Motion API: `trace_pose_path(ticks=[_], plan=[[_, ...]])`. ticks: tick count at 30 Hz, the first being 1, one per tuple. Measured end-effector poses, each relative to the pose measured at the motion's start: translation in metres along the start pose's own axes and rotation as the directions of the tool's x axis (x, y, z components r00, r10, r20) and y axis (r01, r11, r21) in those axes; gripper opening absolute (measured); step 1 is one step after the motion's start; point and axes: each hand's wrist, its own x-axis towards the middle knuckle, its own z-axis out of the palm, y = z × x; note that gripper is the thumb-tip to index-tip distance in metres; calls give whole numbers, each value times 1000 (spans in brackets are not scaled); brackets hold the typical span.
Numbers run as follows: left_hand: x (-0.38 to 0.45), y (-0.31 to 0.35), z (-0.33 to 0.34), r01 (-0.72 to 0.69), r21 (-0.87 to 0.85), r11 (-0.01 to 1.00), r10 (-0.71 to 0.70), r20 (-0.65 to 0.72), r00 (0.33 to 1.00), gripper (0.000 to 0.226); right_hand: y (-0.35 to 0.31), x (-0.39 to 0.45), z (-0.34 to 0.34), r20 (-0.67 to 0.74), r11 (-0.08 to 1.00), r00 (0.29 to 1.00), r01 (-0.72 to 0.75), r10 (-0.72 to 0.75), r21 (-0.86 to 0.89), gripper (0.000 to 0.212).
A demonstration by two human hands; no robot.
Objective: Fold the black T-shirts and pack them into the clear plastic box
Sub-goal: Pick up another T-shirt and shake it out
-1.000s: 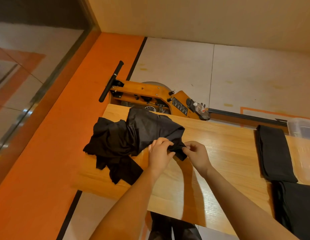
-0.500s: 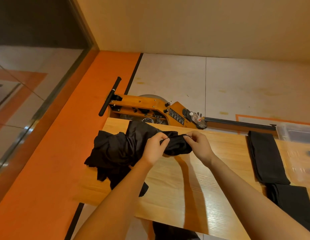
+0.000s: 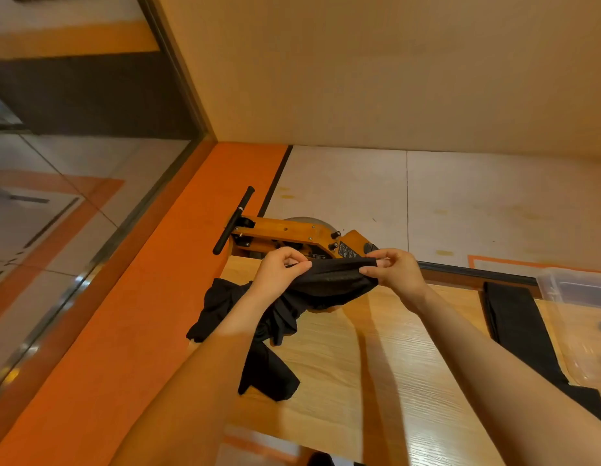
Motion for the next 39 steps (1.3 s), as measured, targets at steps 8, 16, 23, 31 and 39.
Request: trace_pose_path(ticks=[8,16,23,31,39], plan=[[-10,5,-18,49,-29,998,-48,25,999,24,-9,2,-1,36,981,999,-34,28,190,20],[-17,6,-22,13,20,1000,-13,1,1000,21,-8,3,3,-9,983,1000,-6,8,184,11],[-17,-2,-24,79,117,990,-107,253,962,12,-10,15,5,-73,990,997,7,4,143,10],[-32,-8,-32,197,31,980,-199,218,955,34,-33,28,-9,-240,993,970,71,-46,96,16],[-32,2,-53,240,-127,962,-205,243,948,31,-47,30,-13,-376,994,924,96,-72,45,12]])
